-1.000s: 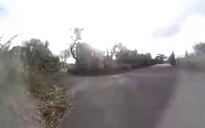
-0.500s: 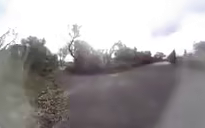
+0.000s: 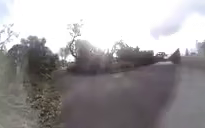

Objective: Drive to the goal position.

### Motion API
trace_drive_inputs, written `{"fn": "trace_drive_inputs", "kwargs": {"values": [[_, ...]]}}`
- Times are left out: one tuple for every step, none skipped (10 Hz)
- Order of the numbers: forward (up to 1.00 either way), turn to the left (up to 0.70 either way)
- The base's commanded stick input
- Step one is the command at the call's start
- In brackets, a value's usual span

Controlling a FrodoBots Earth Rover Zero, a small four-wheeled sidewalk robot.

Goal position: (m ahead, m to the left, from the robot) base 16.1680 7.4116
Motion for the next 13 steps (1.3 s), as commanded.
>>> {"fn": "trace_drive_inputs", "kwargs": {"values": [[0.70, 0.00], [0.70, 0.00], [0.70, 0.00], [0.70, 0.02], [0.70, 0.35], [0.70, 0.35], [0.70, 0.16], [0.70, 0.00], [0.70, 0.00], [0.70, 0.00], [0.70, 0.00], [0.70, 0.00], [0.70, 0.00]]}}
